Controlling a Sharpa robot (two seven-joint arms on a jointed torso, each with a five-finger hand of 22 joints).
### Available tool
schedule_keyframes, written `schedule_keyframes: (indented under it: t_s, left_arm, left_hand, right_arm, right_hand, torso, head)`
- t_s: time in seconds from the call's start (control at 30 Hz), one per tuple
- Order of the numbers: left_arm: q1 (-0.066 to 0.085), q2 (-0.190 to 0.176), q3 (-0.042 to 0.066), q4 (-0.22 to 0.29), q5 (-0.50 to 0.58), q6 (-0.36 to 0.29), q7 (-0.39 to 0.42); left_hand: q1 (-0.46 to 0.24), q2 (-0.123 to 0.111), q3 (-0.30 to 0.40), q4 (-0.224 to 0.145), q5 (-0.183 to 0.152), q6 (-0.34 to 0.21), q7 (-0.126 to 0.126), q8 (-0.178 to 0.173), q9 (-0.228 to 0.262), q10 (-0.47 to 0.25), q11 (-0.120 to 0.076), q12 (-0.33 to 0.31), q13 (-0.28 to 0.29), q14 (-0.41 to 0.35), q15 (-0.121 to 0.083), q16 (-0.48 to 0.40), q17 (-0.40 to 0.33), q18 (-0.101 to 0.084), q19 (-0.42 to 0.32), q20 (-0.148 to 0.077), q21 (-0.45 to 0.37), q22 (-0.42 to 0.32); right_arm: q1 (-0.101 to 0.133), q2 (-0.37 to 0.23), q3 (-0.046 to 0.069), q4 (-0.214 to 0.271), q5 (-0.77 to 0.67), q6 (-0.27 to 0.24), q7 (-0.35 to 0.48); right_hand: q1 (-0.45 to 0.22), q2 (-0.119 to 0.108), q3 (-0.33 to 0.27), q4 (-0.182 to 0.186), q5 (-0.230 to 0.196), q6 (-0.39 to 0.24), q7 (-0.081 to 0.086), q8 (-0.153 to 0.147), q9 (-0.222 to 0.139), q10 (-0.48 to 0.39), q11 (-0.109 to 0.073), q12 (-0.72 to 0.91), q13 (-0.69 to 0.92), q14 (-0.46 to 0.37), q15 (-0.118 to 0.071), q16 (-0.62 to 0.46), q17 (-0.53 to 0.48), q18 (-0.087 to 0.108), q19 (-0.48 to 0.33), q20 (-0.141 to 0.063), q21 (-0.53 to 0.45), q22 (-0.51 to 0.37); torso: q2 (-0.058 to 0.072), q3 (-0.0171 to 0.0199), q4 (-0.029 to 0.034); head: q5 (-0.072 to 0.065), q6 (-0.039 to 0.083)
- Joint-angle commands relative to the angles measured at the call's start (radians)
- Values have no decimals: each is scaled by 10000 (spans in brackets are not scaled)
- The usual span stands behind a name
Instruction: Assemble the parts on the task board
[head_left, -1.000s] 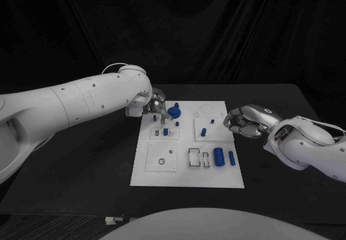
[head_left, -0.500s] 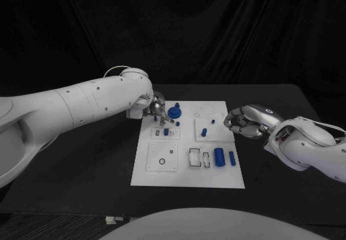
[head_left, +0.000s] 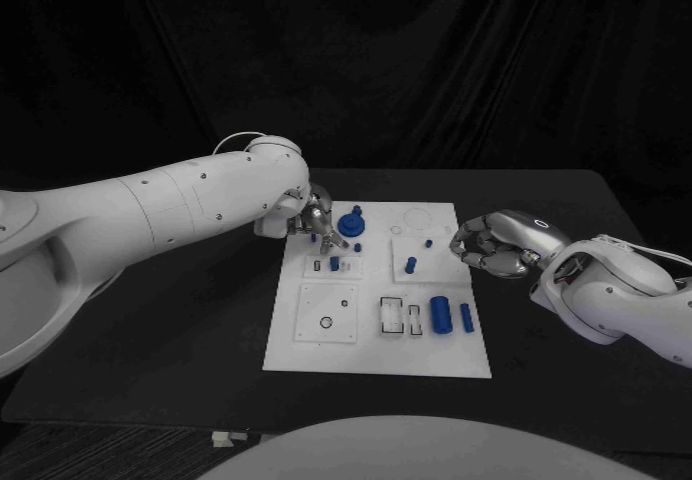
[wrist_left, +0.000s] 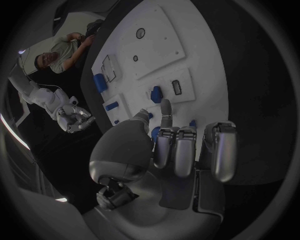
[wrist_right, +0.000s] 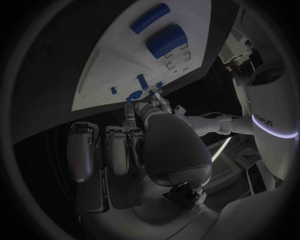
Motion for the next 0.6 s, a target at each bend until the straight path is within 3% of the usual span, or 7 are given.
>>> schedule_keyframes:
  t_s: [0.03,0.6]
  left_arm:
    - [-44,37,9,-28,4,343,-17]
    - [-208,148,9,-133,3,516,66]
  left_hand:
    - [-6,50,39,24,93,49,70,-157,-98,679,83,-70,2335,1038,78,26,2635,144,126,71,-64,2154]
    - [158,106,165,-72,495,121,147,-738,-460,618,154,-111,2295,1038,144,26,2635,160,68,132,-130,2133]
  right_arm:
    - [-25,-17,5,40,-14,25,-196]
    - [-25,-28,5,45,-14,22,-316]
  right_hand:
    - [102,-5,45,-11,63,62,16,53,15,1029,52,25,2633,1039,32,26,2635,-88,632,66,-7,2330]
    - [150,16,89,-53,81,70,24,54,16,1029,62,25,2633,1039,37,26,2635,-69,596,67,-78,2304]
  torso:
    - [-2,-2,3]
    - [0,-1,2]
  head:
    - [-2,-2]
    - [-20,-2]
